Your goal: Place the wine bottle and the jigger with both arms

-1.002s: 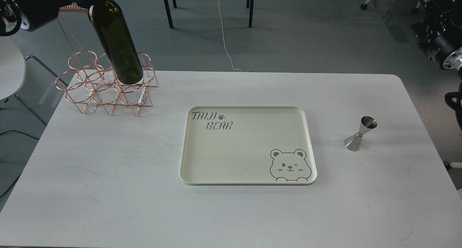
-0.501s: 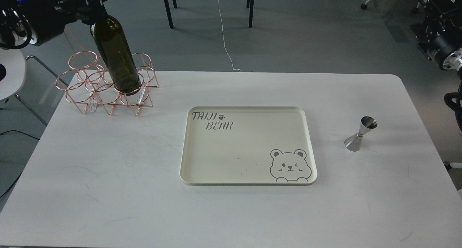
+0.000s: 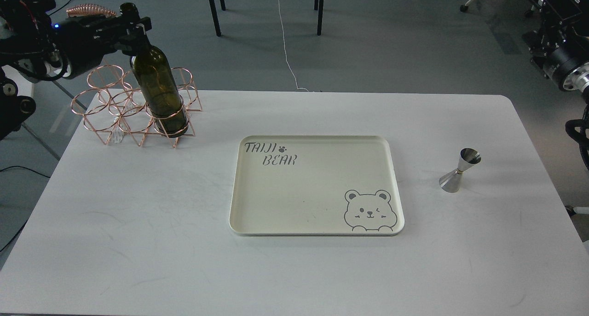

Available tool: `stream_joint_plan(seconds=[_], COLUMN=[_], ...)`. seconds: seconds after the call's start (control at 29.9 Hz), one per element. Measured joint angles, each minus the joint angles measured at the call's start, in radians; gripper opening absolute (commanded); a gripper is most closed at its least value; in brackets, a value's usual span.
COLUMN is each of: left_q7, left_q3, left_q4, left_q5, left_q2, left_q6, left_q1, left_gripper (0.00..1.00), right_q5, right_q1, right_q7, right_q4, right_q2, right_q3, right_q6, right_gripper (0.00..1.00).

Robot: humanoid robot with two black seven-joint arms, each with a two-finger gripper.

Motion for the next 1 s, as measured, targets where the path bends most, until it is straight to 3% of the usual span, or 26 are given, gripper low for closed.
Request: stream_joint_plan(seconds=[0.17,0.37,0.5,1.0], left_q7=[0.0,0.002,0.002,-0.009], left_q3=[0.001,0.006,-0.007,-0.007], left_q4=[0.006,0.007,0.007,0.099], left_q5=[-0.028,-0.035,-0.071,-0.895], left_q2=[-0.004,-0.004,0.002,0.115], left_q6=[0.0,0.0,0.0,-0.005], left_q1=[0.001,0.0,-0.004,-0.005], left_gripper=[0.52,0.84,0.97,0.98], right_q5=[0.0,0.0,0.0,0.002], right_q1=[0.0,0.003,0.005,-0.001], right_q7=[0.0,0.0,0.0,0.0], right_q4=[0.0,0.001,0.003,-0.002], right_q2=[0.0,0.0,0.0,-0.012], right_q3=[0.0,0.0,0.0,0.096], right_q6=[0.0,0.0,0.001,-0.003], right_gripper=[0.97,0.97,0.97,0.99])
